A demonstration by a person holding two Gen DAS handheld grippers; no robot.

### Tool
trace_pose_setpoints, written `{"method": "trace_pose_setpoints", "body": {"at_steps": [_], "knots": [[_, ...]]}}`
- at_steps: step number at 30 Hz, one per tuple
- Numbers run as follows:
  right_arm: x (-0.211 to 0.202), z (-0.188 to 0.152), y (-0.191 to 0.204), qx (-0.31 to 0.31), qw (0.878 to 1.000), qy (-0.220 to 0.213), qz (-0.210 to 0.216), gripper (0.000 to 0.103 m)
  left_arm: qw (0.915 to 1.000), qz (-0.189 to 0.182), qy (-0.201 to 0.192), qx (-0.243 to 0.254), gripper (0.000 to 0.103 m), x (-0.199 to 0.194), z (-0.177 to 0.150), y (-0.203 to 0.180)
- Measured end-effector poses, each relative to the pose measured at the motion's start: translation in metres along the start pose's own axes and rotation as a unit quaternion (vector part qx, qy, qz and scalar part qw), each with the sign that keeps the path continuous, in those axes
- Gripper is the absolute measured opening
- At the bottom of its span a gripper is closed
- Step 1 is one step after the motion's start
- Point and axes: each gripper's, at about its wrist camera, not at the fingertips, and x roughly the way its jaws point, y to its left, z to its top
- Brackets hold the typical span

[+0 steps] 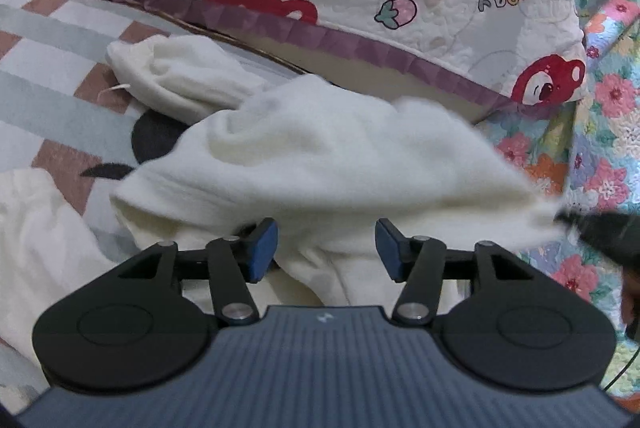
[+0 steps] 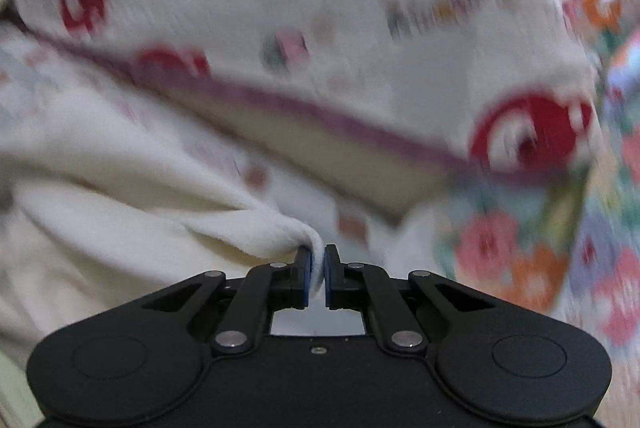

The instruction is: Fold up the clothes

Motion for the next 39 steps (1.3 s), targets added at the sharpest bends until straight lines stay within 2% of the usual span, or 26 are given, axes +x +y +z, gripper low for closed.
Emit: {"method": "trace_pose_setpoints", "body": {"at_steps": [3,5,7,8,10,13,16,20,23,25,26,27,28,30,31,39], "knots": [[0.014,-0.030,0.001,0.015,0.998,0.064,0.019,0.006,1.0000,0.008,0.001,-0.001,0.056,0.001,-0.001,0.002],[0.016,-0.031,0.004,0.023,0.997,0.069,0.036,0.007,0.9997,0.022,-0.002,0.008,0.059,0.001,-0.002,0.003],[0.006,-0.017,0.011,0.010,0.998,0.039,0.039,0.019,0.9993,0.033,-0.004,0.016,0.059,0.001,-0.003,0.004],[0.001,-0.010,0.015,0.004,0.999,0.024,0.041,0.021,0.9994,0.032,-0.003,0.016,0.059,0.002,-0.003,0.005],[-0.015,0.006,0.024,-0.013,0.998,-0.017,0.056,0.035,0.9996,0.026,0.002,0.012,0.059,0.003,-0.004,0.007],[-0.042,0.024,0.045,-0.049,0.991,-0.091,0.090,0.054,0.9999,0.012,0.009,0.003,0.059,0.004,-0.005,0.008],[-0.053,0.037,0.077,-0.110,0.975,-0.126,0.144,0.056,0.9999,0.008,0.011,0.004,0.059,0.005,-0.006,0.009],[-0.038,0.039,0.129,-0.209,0.953,-0.111,0.190,0.061,0.9999,0.008,0.007,0.003,0.059,0.006,-0.006,0.011],[-0.011,0.030,0.165,-0.254,0.944,-0.075,0.196,0.060,1.0000,0.009,0.001,-0.001,0.059,0.006,-0.006,0.014],[0.004,0.031,0.169,-0.239,0.948,-0.071,0.196,0.055,0.9999,0.010,-0.002,-0.003,0.059,0.006,-0.006,0.016],[0.010,0.033,0.170,-0.226,0.951,-0.069,0.199,0.047,0.9999,0.011,-0.004,-0.003,0.059,0.005,-0.005,0.017],[0.011,0.040,0.161,-0.187,0.956,-0.067,0.218,0.023,0.9999,0.013,-0.004,-0.003,0.059,0.005,-0.005,0.018],[0.013,0.047,0.152,-0.147,0.958,-0.066,0.236,0.005,0.9999,0.014,-0.005,-0.004,0.059,0.004,-0.004,0.018],[0.014,0.061,0.134,-0.070,0.958,-0.064,0.270,0.006,0.9999,0.016,-0.004,0.000,0.059,0.005,-0.005,0.017],[0.013,0.065,0.128,-0.051,0.958,-0.070,0.273,0.005,0.9999,0.017,-0.004,0.001,0.059,0.005,-0.005,0.017],[-0.006,0.084,0.056,0.078,0.964,-0.130,0.220,0.005,0.9996,0.024,0.000,0.016,0.059,0.006,-0.006,0.013]]}}
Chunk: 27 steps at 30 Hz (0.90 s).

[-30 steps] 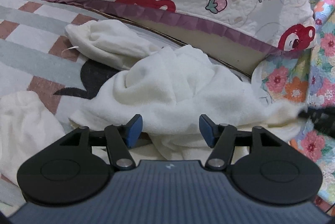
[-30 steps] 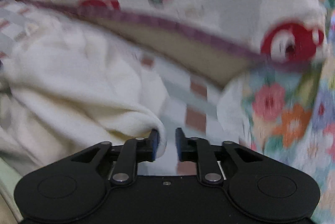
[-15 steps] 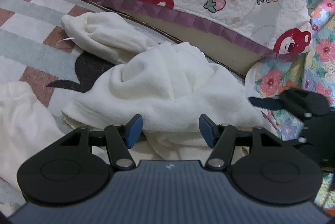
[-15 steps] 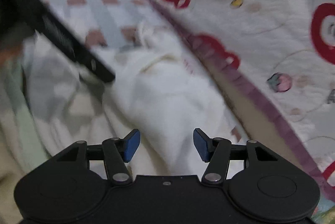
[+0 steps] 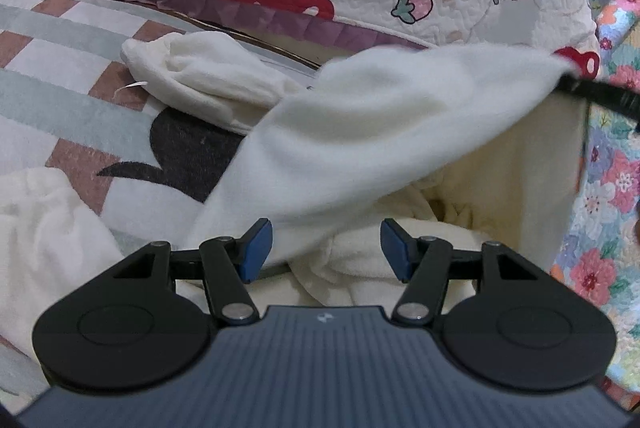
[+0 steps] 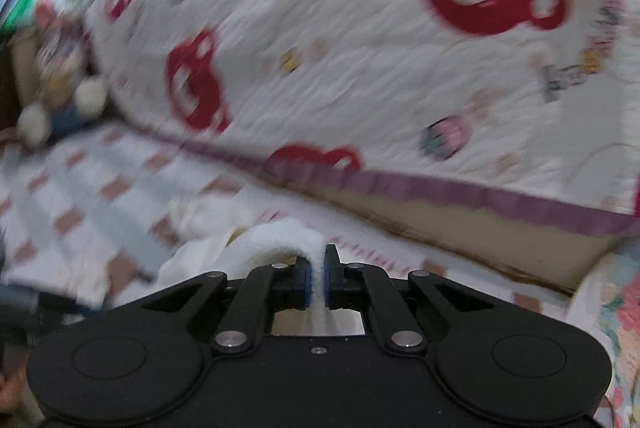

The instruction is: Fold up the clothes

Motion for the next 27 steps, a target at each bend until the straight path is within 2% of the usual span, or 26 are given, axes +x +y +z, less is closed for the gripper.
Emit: {"method": "trace_pose_setpoints", "body": {"at_steps": [6,8,13,17,20,23,24,26,27], "knots": [[-0.035,0.022,-0.046,0.029,0.996,-0.059,-0.060,0.005,0.9998,-0.004,0.009,0.018,0.060,0.006,-0.003,-0.006],[-0.044,0.028,-0.059,0.038,0.994,-0.071,-0.072,0.005,0.9995,-0.008,0.014,0.027,0.067,0.009,-0.005,-0.008],[-0.064,0.035,-0.083,0.057,0.987,-0.105,-0.107,0.004,0.9975,-0.043,0.055,0.014,0.067,0.024,-0.017,-0.016],[-0.083,0.036,-0.111,0.082,0.974,-0.141,-0.160,0.004,0.9976,-0.038,0.053,0.022,0.067,0.024,-0.023,-0.025],[-0.095,0.016,-0.140,0.101,0.956,-0.153,-0.229,0.004,0.9981,-0.041,0.041,0.021,0.067,0.023,-0.022,-0.032],[-0.096,-0.022,-0.177,0.122,0.936,-0.128,-0.306,0.004,0.9973,-0.058,0.044,0.011,0.067,0.024,-0.024,-0.038],[-0.090,-0.037,-0.191,0.125,0.931,-0.099,-0.328,0.006,0.9968,-0.064,0.048,0.012,0.067,0.026,-0.025,-0.042],[-0.072,-0.073,-0.221,0.140,0.923,-0.003,-0.359,0.010,0.9955,-0.076,0.056,0.014,0.068,0.029,-0.029,-0.048],[-0.065,-0.090,-0.234,0.153,0.917,0.039,-0.367,0.021,0.9950,-0.078,0.060,0.016,0.068,0.031,-0.030,-0.050]]}}
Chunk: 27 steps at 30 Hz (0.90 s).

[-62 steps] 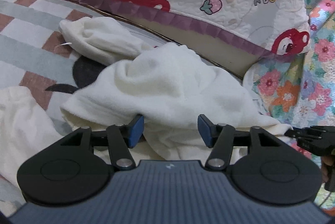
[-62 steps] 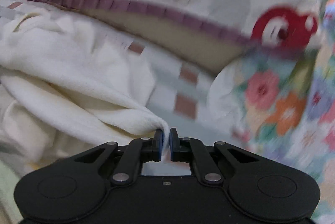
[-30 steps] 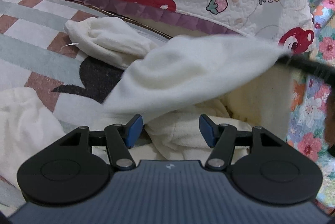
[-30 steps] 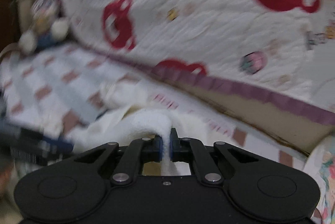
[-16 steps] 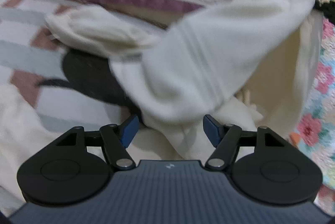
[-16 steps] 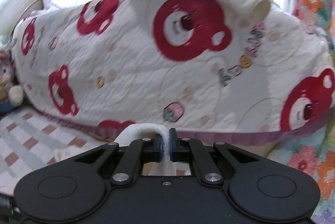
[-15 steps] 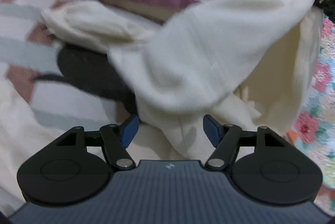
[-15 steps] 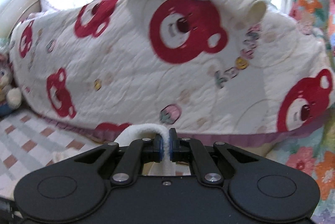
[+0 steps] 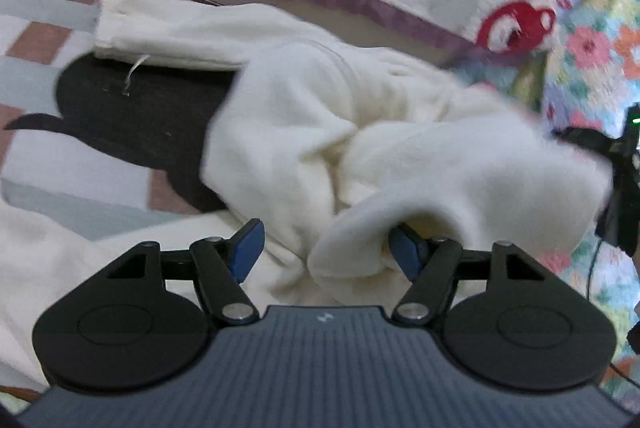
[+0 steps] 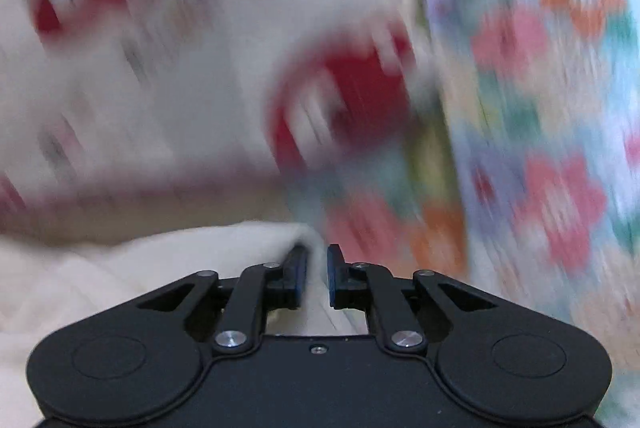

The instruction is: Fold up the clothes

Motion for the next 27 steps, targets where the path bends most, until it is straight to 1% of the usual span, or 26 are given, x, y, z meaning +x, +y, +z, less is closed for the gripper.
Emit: {"method": "trace_pose_setpoints", "body": {"at_steps": [1,2,3,4,6,9,10,12,14,15,16,17,19,21,22,24,25,26,27], "knots": [[0.005,-0.013,-0.011,0.029,0.999,0.028,0.015,0.027,1.0000,-0.003,0.004,0.002,0.068,0.002,-0.001,-0.001],[0.010,-0.025,-0.022,0.057,0.996,0.057,0.030,0.027,0.9999,-0.005,0.009,0.003,0.069,0.004,-0.002,-0.002],[0.013,-0.036,-0.031,0.080,0.992,0.081,0.049,0.031,0.9999,-0.008,0.013,0.005,0.070,0.007,-0.003,-0.004],[0.006,-0.041,-0.027,0.075,0.990,0.089,0.083,0.036,0.9998,-0.010,0.017,0.006,0.070,0.009,-0.005,-0.005],[-0.007,-0.051,-0.020,0.066,0.981,0.103,0.150,0.037,0.9995,-0.015,0.026,0.009,0.070,0.013,-0.007,-0.007],[-0.027,-0.065,-0.010,0.051,0.959,0.124,0.249,0.037,0.9989,-0.023,0.039,0.014,0.070,0.020,-0.010,-0.011],[-0.034,-0.068,-0.004,0.042,0.949,0.131,0.282,0.037,0.9986,-0.025,0.044,0.015,0.070,0.022,-0.012,-0.012],[-0.056,-0.064,0.029,-0.020,0.925,0.138,0.353,0.040,0.9980,-0.030,0.052,0.018,0.070,0.027,-0.014,-0.014],[-0.079,-0.063,0.065,-0.083,0.894,0.143,0.417,0.042,0.9973,-0.036,0.061,0.021,0.068,0.031,-0.016,-0.017],[-0.091,-0.064,0.083,-0.114,0.876,0.146,0.446,0.046,0.9969,-0.038,0.065,0.023,0.066,0.033,-0.017,-0.018],[-0.102,-0.065,0.102,-0.143,0.858,0.148,0.471,0.050,0.9967,-0.043,0.067,0.012,0.059,0.036,-0.016,-0.015],[-0.110,-0.069,0.118,-0.168,0.846,0.153,0.483,0.053,0.9967,-0.047,0.066,0.006,0.050,0.036,-0.015,-0.013],[-0.125,-0.076,0.151,-0.215,0.821,0.162,0.504,0.054,0.9965,-0.054,0.064,-0.005,0.043,0.036,-0.014,-0.009],[-0.126,-0.083,0.175,-0.225,0.811,0.180,0.509,0.056,0.9964,-0.058,0.061,-0.009,0.041,0.036,-0.013,-0.008],[-0.125,-0.087,0.187,-0.231,0.807,0.188,0.510,0.059,0.9965,-0.057,0.060,-0.007,0.040,0.036,-0.013,-0.009],[-0.119,-0.094,0.203,-0.251,0.809,0.194,0.496,0.065,0.9965,-0.059,0.059,-0.005,0.038,0.037,-0.012,-0.010],[-0.119,-0.099,0.209,-0.270,0.813,0.188,0.480,0.065,0.9966,-0.058,0.059,-0.005,0.037,0.038,-0.012,-0.010],[-0.119,-0.104,0.215,-0.288,0.818,0.181,0.464,0.064,0.9968,-0.056,0.057,-0.006,0.037,0.037,-0.011,-0.009],[-0.118,-0.107,0.220,-0.307,0.823,0.173,0.446,0.057,0.9970,-0.055,0.054,-0.007,0.037,0.036,-0.011,-0.008]]}}
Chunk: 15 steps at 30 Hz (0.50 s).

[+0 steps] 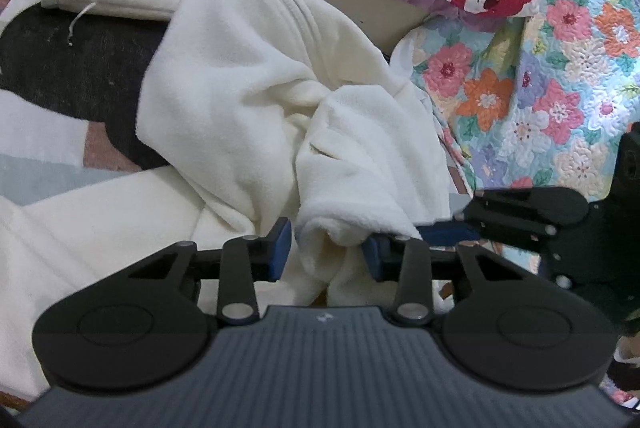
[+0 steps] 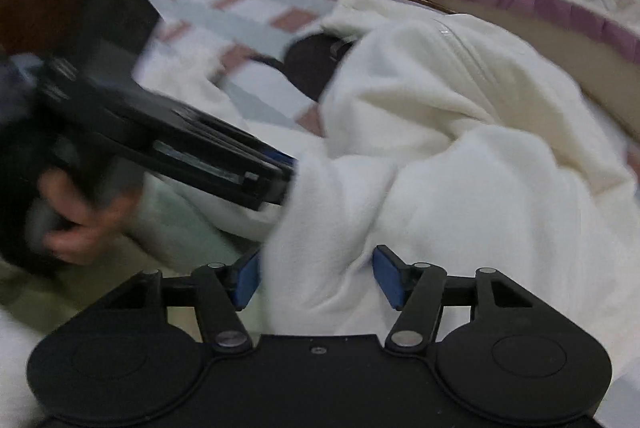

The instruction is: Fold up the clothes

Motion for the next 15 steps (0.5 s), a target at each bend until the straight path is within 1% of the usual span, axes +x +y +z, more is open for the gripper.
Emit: {"method": "trace_pose_setpoints", "body": {"at_steps": [1,2,3,4,5,7,9,10,11,13,15], "knots": [[-0.001,0.000,0.001,-0.015,0.999,-0.003,-0.030,0.031,1.0000,-0.001,-0.005,-0.003,0.037,-0.003,0.002,0.002],[-0.007,0.002,-0.002,-0.022,0.998,-0.016,-0.054,0.018,0.9998,-0.002,-0.016,-0.010,0.037,-0.008,0.005,0.004],[-0.015,0.004,-0.006,-0.027,0.996,-0.031,-0.080,0.018,0.9995,-0.003,-0.027,-0.017,0.037,-0.013,0.008,0.007],[-0.026,0.007,-0.014,-0.020,0.991,-0.053,-0.117,0.017,0.9990,-0.004,-0.038,-0.025,0.040,-0.018,0.011,0.009],[-0.037,0.007,-0.027,-0.011,0.984,-0.068,-0.166,0.017,0.9981,-0.001,-0.051,-0.034,0.043,-0.024,0.015,0.014],[-0.058,0.006,-0.054,0.011,0.961,-0.095,-0.259,0.016,0.9958,0.006,-0.072,-0.056,0.047,-0.033,0.022,0.026],[-0.073,-0.004,-0.088,0.055,0.944,-0.095,-0.313,0.016,0.9928,0.014,-0.087,-0.081,0.050,-0.039,0.028,0.040],[-0.080,-0.010,-0.104,0.076,0.934,-0.094,-0.337,0.015,0.9926,0.017,-0.086,-0.084,0.052,-0.038,0.027,0.042],[-0.085,-0.017,-0.114,0.093,0.928,-0.094,-0.348,0.014,0.9924,0.020,-0.084,-0.087,0.054,-0.036,0.027,0.045],[-0.096,-0.032,-0.133,0.126,0.915,-0.093,-0.371,0.014,0.9920,0.026,-0.080,-0.093,0.055,-0.032,0.026,0.050],[-0.100,-0.044,-0.139,0.143,0.911,-0.089,-0.376,0.014,0.9915,0.032,-0.077,-0.100,0.055,-0.029,0.025,0.056]]}}
